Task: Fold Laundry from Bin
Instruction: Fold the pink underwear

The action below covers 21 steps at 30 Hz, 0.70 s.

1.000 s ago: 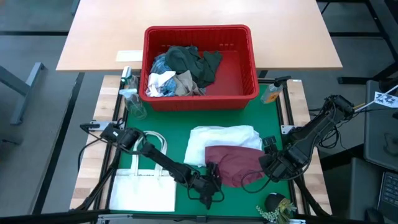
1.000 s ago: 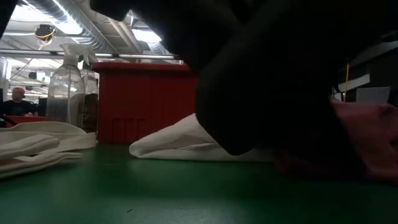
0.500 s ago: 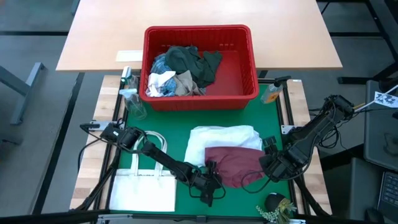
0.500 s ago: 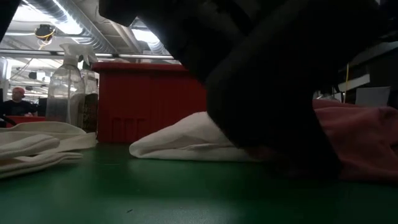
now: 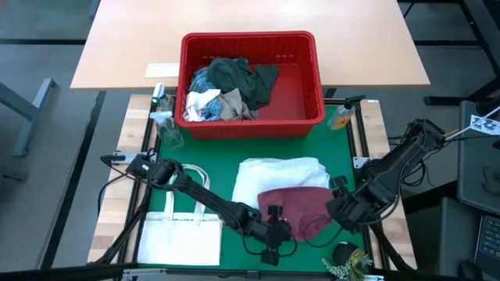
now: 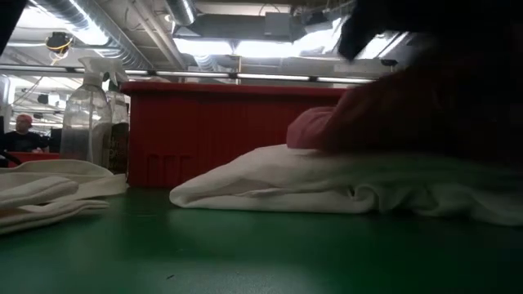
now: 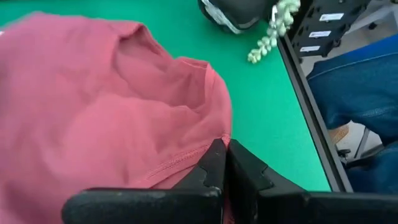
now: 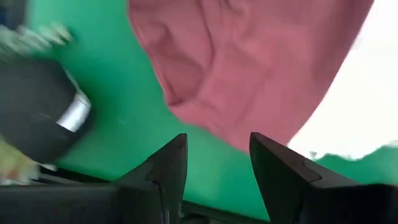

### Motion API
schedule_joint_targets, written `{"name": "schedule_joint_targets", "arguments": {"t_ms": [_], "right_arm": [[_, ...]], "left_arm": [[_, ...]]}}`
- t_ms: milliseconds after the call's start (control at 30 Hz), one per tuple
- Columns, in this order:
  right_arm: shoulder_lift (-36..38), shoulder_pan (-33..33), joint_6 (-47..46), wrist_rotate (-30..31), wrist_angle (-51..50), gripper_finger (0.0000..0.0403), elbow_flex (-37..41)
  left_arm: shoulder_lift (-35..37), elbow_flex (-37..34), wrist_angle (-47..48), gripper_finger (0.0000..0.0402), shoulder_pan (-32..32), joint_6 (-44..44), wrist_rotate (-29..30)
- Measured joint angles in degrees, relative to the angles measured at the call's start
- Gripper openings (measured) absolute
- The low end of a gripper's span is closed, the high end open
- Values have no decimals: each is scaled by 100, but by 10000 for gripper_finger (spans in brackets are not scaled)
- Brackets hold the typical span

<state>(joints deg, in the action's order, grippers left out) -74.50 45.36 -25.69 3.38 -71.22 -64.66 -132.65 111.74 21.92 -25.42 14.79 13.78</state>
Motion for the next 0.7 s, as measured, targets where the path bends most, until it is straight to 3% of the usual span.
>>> {"name": "schedule_joint_targets", "arguments": {"t_ms": [133, 333, 700], "right_arm": [[0, 0, -3, 0, 497, 175, -255], [-31, 4, -4, -274, 1807, 175, -273], [-426, 4, -1028, -395, 2119, 175, -271]], "left_arm": [[8, 444, 576, 2, 95, 7, 5], [12, 619, 589, 2, 183, 17, 3], [10, 617, 664, 2, 31, 12, 6]]}}
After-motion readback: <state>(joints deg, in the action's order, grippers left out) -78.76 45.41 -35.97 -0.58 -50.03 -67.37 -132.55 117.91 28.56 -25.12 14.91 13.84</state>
